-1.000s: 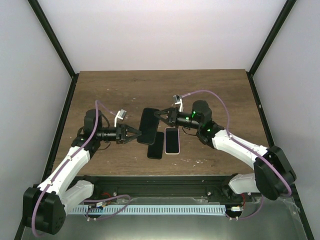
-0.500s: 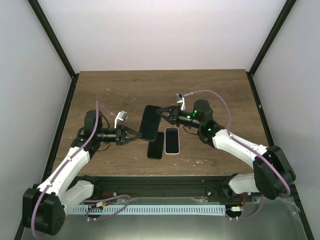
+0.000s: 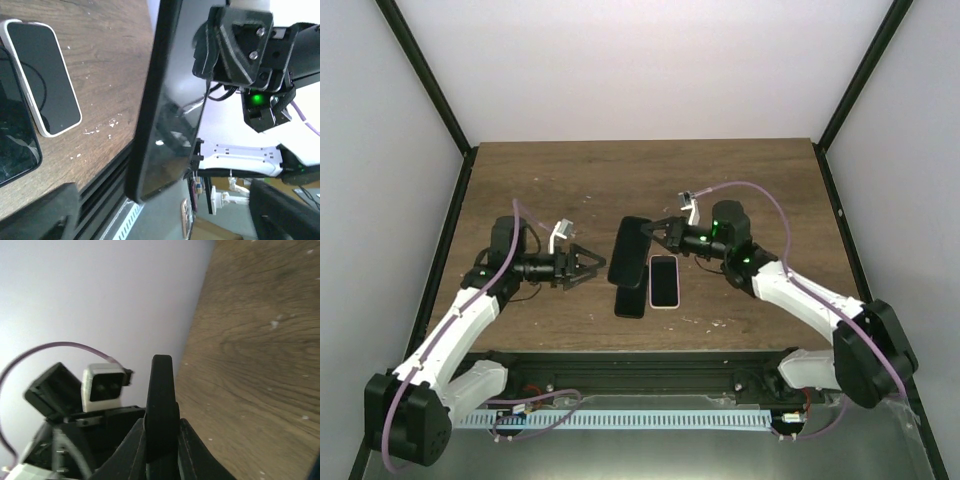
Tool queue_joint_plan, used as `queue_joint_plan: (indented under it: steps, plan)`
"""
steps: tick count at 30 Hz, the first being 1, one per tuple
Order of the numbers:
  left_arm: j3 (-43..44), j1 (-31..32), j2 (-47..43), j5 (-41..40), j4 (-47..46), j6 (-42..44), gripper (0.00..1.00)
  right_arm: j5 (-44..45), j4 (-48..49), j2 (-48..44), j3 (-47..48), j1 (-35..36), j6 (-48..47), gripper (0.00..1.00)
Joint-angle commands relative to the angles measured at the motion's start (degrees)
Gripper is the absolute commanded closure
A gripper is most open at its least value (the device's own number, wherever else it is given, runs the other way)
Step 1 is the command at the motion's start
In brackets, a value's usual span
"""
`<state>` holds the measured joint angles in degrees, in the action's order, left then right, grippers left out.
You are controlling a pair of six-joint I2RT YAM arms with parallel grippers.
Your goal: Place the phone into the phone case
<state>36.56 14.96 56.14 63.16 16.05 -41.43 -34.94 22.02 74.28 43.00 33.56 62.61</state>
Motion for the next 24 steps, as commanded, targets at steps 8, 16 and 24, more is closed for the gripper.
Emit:
queue_joint_plan:
  steps: [8,16,24]
  plan:
    - [9.3,-0.1,1.1,-11.2,11.6,12.0,0.00,-2.1,-36.0,-9.6,3.0,-13.8,-28.9,0.99]
    - [10.4,-0.1,2.2,-14.1,16.0,15.9,0.00,-2.5,-45.2,-2.9,4.3,-20.8,-38.7,0.98]
    - [10.6,-0.1,2.7,-14.2,16.1,16.4,0.00,-4.3,-43.5,5.6,3.4,-25.3,-40.6,0.98]
